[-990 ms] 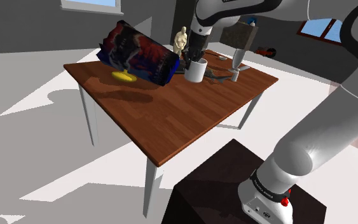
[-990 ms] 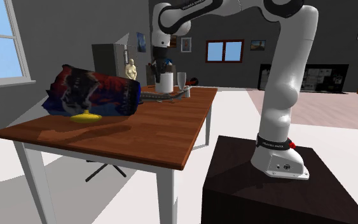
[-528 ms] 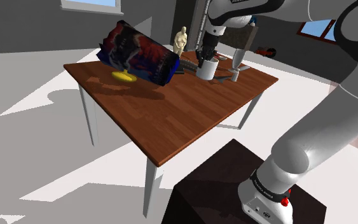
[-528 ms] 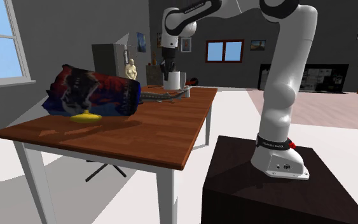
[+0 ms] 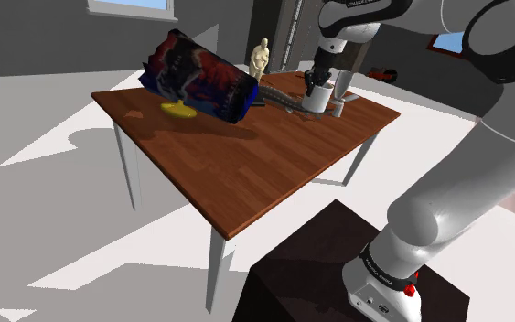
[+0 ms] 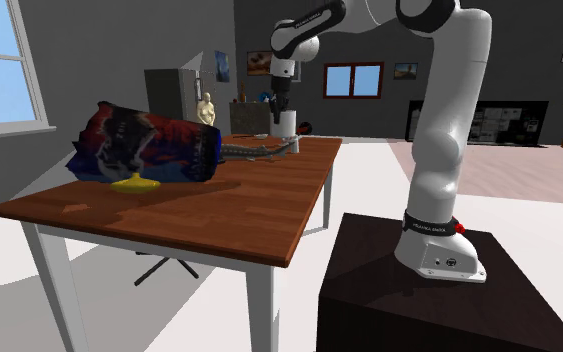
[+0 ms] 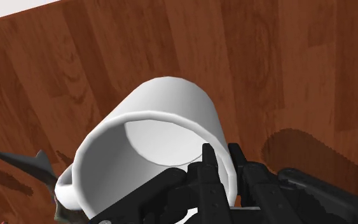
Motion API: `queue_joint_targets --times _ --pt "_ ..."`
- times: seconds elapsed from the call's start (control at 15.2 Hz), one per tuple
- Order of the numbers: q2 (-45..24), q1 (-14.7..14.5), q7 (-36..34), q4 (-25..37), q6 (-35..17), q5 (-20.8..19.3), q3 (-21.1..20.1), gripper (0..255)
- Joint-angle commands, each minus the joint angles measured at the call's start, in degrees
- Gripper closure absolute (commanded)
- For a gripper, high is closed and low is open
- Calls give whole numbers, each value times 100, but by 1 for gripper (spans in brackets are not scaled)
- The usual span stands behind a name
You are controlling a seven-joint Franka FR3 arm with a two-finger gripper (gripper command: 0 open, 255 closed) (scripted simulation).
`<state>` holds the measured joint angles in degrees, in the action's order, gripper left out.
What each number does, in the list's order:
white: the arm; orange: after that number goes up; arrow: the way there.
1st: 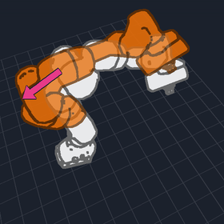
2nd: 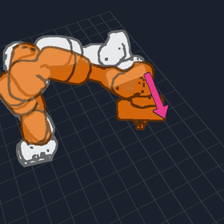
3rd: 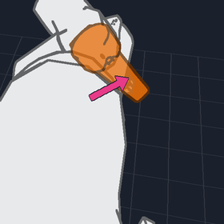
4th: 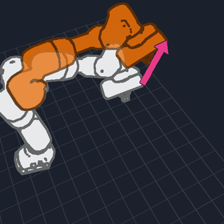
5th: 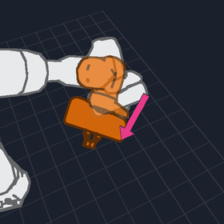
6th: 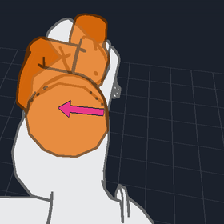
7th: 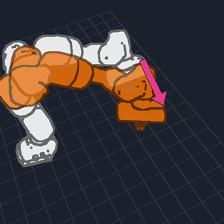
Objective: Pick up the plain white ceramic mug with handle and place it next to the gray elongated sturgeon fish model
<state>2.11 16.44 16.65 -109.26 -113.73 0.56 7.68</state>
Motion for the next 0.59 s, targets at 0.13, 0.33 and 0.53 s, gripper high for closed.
queue_joint_targets --times 0.13,0.33,0.53 --pt "-309 254 571 361 64 113 272 255" --pt "-591 462 992 709 148 227 456 255" --pt "-924 686 1406 1129 262 366 621 255"
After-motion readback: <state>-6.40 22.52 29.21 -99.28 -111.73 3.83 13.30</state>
